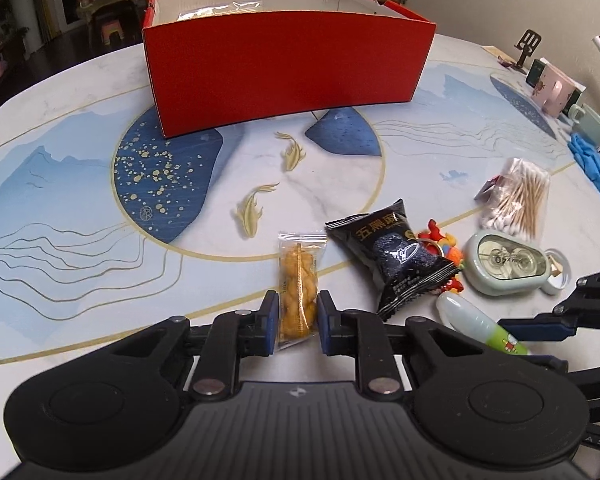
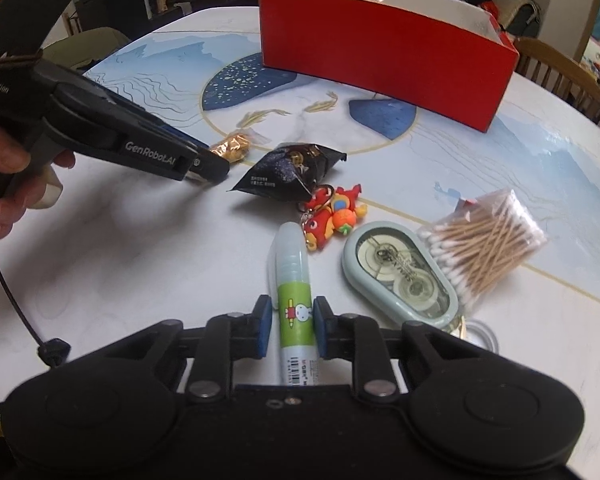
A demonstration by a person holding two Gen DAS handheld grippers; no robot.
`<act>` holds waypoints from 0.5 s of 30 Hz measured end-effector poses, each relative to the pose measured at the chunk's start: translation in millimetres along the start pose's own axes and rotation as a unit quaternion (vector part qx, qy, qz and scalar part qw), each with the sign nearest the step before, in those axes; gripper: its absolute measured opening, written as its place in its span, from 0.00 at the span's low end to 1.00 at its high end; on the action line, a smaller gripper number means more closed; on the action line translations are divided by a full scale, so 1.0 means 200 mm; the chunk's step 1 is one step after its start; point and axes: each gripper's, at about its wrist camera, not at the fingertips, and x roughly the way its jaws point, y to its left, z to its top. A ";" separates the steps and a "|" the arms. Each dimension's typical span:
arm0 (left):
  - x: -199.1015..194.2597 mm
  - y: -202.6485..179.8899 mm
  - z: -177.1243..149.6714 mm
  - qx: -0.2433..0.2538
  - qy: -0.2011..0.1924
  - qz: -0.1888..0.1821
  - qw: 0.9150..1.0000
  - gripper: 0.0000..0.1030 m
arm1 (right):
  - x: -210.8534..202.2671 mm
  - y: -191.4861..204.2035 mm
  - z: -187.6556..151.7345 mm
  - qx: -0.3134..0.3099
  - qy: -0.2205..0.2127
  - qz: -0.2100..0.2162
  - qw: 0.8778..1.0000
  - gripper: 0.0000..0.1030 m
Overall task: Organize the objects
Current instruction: 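Grasp the orange snack bag with the left tool while the right tool grasps the green glue stick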
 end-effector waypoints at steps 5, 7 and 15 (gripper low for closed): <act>-0.03 0.01 0.00 -0.013 -0.001 0.003 1.000 0.18 | -0.03 -0.03 -0.01 0.033 0.001 0.011 0.999 0.19; -0.05 0.01 -0.01 -0.020 -0.004 0.001 1.000 0.18 | -0.05 -0.05 -0.01 0.046 0.000 0.015 0.999 0.19; -0.16 0.02 0.00 -0.047 -0.014 -0.014 0.999 0.18 | -0.18 -0.11 0.06 0.077 -0.023 0.019 0.997 0.16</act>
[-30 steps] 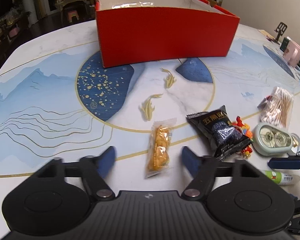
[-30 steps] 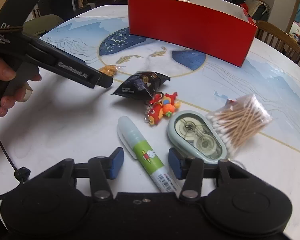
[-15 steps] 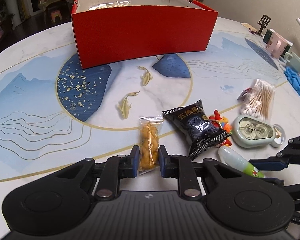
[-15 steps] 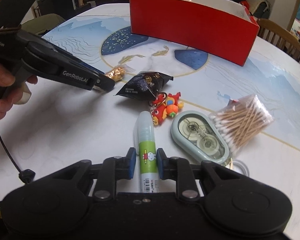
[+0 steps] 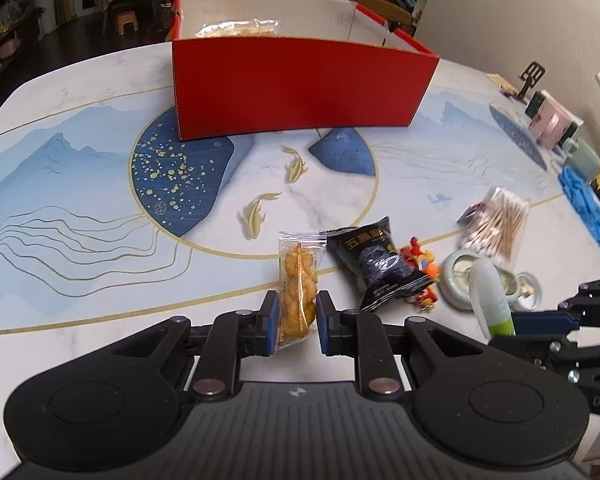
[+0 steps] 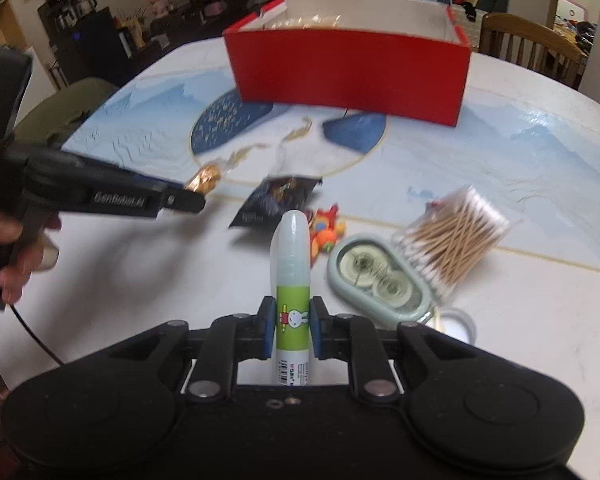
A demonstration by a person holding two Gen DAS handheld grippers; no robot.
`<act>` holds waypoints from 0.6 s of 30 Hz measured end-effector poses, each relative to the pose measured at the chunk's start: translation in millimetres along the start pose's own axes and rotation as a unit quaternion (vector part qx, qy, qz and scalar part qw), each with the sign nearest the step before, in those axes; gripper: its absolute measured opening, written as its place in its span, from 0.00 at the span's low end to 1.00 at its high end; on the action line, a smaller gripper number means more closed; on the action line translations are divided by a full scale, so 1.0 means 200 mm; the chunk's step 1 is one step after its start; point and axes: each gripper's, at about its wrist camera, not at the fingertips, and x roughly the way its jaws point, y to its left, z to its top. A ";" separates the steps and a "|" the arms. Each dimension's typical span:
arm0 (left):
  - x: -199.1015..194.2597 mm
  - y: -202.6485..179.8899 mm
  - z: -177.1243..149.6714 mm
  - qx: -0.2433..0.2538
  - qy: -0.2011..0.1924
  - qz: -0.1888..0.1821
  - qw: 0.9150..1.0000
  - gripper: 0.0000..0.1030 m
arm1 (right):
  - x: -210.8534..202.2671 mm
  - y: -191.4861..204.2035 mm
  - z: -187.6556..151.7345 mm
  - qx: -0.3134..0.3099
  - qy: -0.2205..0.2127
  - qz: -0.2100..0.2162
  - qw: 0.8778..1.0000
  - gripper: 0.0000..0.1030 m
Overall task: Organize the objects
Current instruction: 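Grasp the orange snack bag with the left tool while the right tool grasps the green glue stick, then carry the orange snack bag and glue stick into the red shoebox with both tools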
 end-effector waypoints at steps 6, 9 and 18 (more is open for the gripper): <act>-0.09 -0.02 0.03 -0.008 -0.016 -0.016 1.000 0.18 | -0.06 -0.02 0.08 0.003 -0.022 -0.002 1.000 0.16; -0.14 -0.04 0.06 -0.004 -0.026 -0.022 0.999 0.18 | -0.10 -0.03 0.13 0.012 -0.032 0.005 0.999 0.16; -0.26 -0.11 0.23 -0.004 -0.054 -0.042 0.998 0.18 | -0.20 -0.08 0.36 0.033 -0.050 0.016 0.998 0.16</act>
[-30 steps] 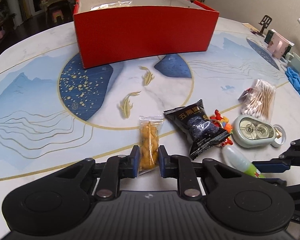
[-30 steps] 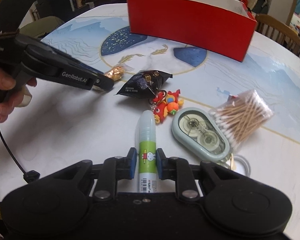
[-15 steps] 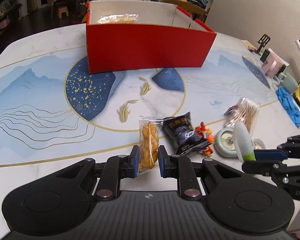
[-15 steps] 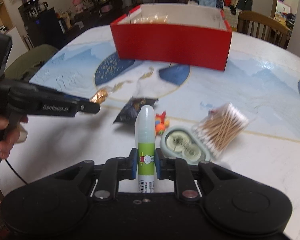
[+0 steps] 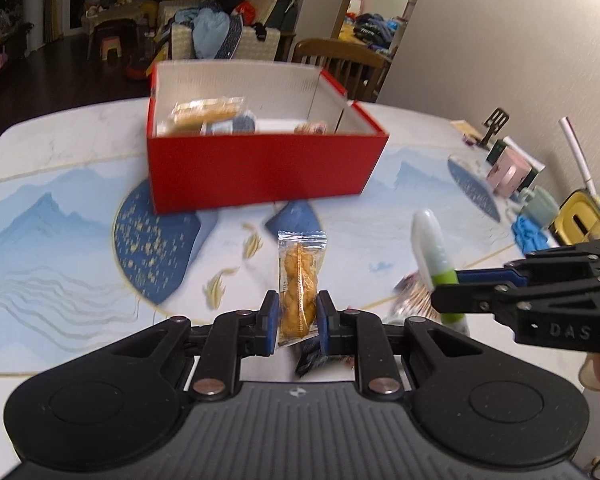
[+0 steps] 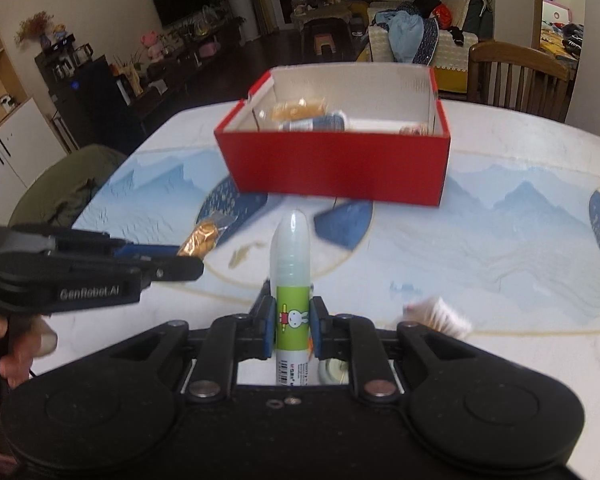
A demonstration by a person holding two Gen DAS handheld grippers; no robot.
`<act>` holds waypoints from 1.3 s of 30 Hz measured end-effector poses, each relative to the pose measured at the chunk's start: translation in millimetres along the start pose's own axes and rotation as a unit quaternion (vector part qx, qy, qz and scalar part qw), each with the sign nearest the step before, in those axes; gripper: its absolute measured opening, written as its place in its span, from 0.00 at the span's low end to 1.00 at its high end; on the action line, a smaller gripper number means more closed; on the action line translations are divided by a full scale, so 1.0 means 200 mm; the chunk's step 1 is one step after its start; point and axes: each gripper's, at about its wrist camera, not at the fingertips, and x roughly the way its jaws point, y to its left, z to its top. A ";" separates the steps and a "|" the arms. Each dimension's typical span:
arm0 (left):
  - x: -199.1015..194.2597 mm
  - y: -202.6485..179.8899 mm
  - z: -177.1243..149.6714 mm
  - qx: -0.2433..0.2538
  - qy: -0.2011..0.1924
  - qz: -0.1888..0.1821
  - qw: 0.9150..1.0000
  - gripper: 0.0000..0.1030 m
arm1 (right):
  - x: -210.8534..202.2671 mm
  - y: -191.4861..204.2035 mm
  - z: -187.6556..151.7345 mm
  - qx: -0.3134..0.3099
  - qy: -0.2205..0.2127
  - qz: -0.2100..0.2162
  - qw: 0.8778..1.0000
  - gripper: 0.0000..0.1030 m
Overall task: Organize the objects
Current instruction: 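Carry the orange snack bag and glue stick into the red shoebox with both tools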
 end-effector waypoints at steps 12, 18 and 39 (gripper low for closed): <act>0.01 -0.04 0.29 0.007 -0.030 -0.008 0.999 0.18 | -0.01 -0.10 0.36 0.007 -0.034 -0.011 0.999 0.16; 0.10 -0.05 0.43 0.022 -0.039 0.007 0.999 0.18 | 0.06 -0.14 0.54 -0.005 -0.051 -0.016 0.999 0.16; 0.52 0.03 0.86 0.053 -0.014 0.070 0.996 0.18 | 0.43 -0.32 1.00 -0.010 -0.051 -0.026 0.998 0.16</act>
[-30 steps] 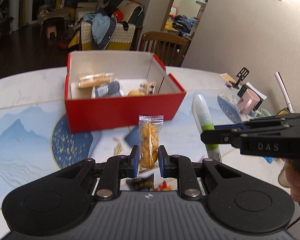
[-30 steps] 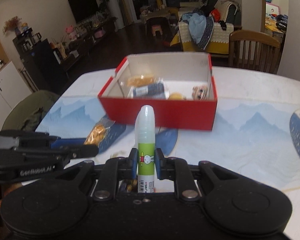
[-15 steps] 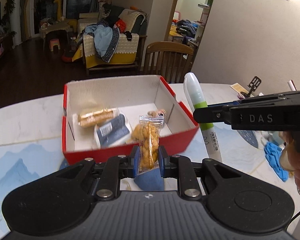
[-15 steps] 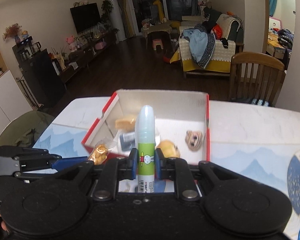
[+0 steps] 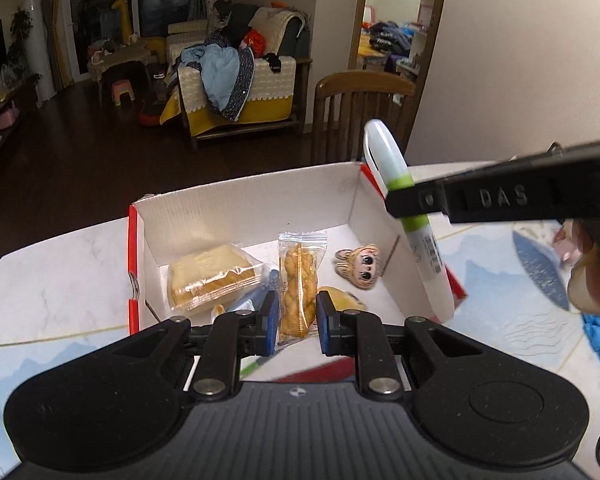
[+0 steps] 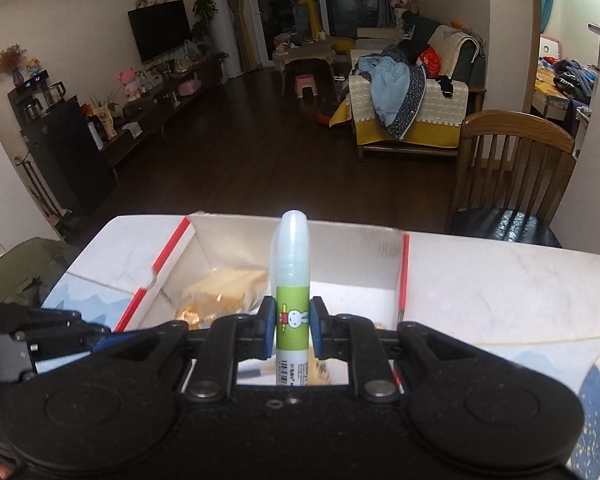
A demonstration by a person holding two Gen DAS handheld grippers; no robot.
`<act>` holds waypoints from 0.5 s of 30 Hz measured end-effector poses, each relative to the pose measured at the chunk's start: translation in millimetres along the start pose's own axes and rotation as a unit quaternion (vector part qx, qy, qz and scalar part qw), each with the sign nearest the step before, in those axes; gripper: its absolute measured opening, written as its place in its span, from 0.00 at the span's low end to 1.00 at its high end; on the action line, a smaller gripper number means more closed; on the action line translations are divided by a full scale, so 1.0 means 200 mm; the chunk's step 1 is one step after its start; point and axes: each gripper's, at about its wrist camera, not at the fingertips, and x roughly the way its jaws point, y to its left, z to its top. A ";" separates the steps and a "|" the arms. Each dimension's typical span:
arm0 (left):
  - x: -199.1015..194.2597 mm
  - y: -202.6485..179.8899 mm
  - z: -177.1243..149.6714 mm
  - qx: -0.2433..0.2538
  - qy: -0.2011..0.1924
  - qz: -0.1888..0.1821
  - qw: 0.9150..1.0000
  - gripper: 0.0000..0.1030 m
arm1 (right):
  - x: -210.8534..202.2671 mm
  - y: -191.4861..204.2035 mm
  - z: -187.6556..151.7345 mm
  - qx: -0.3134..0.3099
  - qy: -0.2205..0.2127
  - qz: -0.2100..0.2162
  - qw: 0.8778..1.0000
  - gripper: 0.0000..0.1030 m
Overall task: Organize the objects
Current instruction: 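Carry the orange snack bag and glue stick into the red shoebox with both tools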
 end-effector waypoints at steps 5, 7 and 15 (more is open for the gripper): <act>0.13 0.01 0.04 -0.002 0.022 0.012 1.000 0.18 | 0.14 -0.02 0.03 -0.012 0.020 -0.004 1.000 0.16; 0.18 0.01 0.06 -0.003 0.033 0.013 0.999 0.18 | 0.20 -0.04 0.03 -0.017 0.028 -0.011 0.999 0.16; 0.36 -0.04 0.04 0.028 0.078 0.020 0.996 0.18 | 0.41 -0.12 -0.02 -0.011 0.078 -0.029 0.997 0.16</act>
